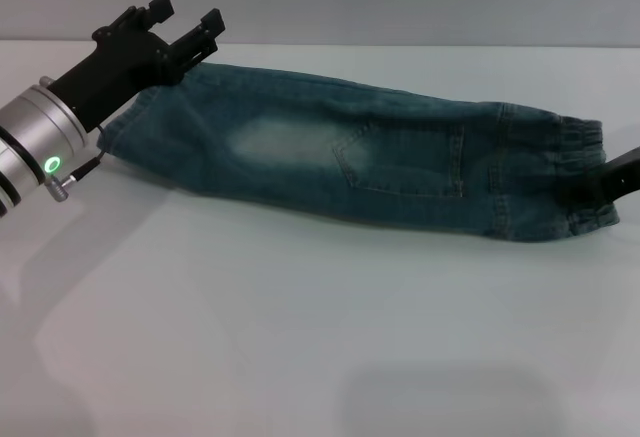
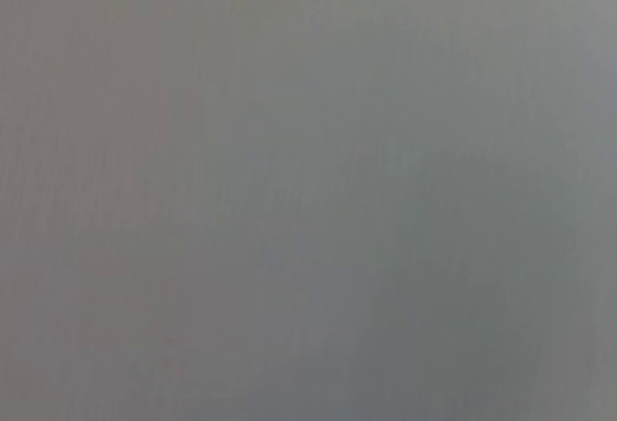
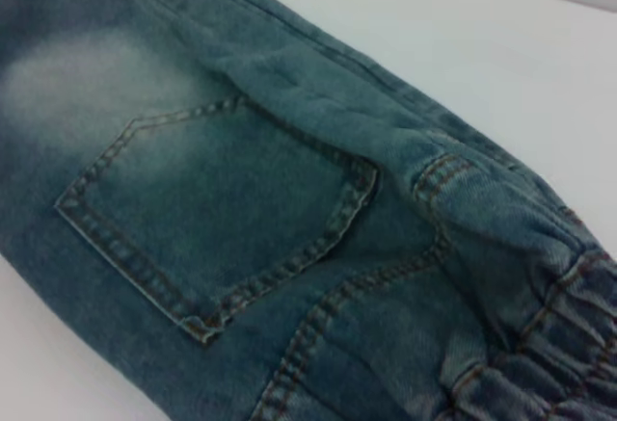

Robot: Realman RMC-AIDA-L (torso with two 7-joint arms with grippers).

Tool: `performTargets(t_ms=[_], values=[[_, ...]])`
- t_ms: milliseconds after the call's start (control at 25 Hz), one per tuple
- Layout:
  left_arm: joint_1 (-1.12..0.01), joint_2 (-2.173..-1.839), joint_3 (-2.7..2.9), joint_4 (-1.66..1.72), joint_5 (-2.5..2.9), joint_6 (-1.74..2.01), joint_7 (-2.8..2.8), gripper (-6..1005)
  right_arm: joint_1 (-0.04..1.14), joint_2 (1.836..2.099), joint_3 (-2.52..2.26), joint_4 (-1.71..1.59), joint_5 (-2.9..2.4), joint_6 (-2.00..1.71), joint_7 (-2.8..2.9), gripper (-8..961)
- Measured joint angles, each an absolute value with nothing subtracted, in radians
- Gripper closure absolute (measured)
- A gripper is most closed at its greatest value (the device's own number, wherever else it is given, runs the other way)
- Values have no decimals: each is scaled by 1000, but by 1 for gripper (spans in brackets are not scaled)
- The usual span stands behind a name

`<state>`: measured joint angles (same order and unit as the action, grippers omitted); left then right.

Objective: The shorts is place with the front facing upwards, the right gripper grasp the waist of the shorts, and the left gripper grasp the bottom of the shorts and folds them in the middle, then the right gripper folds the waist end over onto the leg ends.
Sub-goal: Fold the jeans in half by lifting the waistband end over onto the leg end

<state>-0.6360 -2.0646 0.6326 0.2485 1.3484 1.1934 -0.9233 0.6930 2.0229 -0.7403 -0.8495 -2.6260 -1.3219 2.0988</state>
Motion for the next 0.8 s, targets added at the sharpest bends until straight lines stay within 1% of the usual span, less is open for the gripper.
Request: performTargets(t_ms=[240, 440, 560, 720, 800], values=[[-635, -2066, 639, 242, 1350, 1193, -923, 216, 681, 2034, -732, -883, -2623, -1337, 2070, 756], [-649, -2065, 679, 222, 1359, 1191, -888, 216, 662, 2035, -732, -956, -2586, -1402, 2070, 862], [-657, -2067, 701, 216, 1358, 1181, -881, 216, 644, 2029, -730, -1039, -2536, -1488, 2081, 869], [-685, -2068, 729, 184, 1357, 1151, -858, 216, 634, 2027, -706, -1193, -2500, -1618, 2114, 876], [-700, -2069, 735, 160, 1358, 1140, -837, 216, 634, 2027, -697, -1219, -2485, -1643, 2118, 877]])
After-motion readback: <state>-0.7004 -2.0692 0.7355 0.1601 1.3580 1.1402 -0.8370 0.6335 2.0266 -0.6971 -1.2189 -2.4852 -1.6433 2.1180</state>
